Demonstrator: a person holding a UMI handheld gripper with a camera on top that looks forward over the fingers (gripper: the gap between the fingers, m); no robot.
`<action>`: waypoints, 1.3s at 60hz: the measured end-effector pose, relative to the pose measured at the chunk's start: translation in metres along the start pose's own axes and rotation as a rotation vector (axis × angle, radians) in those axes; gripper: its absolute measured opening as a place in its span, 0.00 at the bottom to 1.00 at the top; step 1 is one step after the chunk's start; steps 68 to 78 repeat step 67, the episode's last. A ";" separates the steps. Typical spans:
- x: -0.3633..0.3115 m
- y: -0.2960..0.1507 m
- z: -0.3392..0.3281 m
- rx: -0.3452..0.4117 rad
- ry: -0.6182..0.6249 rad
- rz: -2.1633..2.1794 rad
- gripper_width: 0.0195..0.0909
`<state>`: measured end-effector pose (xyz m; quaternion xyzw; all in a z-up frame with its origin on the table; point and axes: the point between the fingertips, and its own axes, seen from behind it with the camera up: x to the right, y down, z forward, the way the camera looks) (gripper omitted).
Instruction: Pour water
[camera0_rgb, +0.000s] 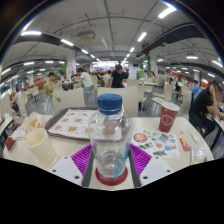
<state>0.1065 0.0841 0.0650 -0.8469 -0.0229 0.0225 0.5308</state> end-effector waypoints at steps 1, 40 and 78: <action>0.001 0.003 -0.001 -0.022 0.008 -0.001 0.59; -0.099 -0.013 -0.237 -0.280 0.119 0.013 0.92; -0.124 -0.011 -0.273 -0.291 0.084 -0.044 0.92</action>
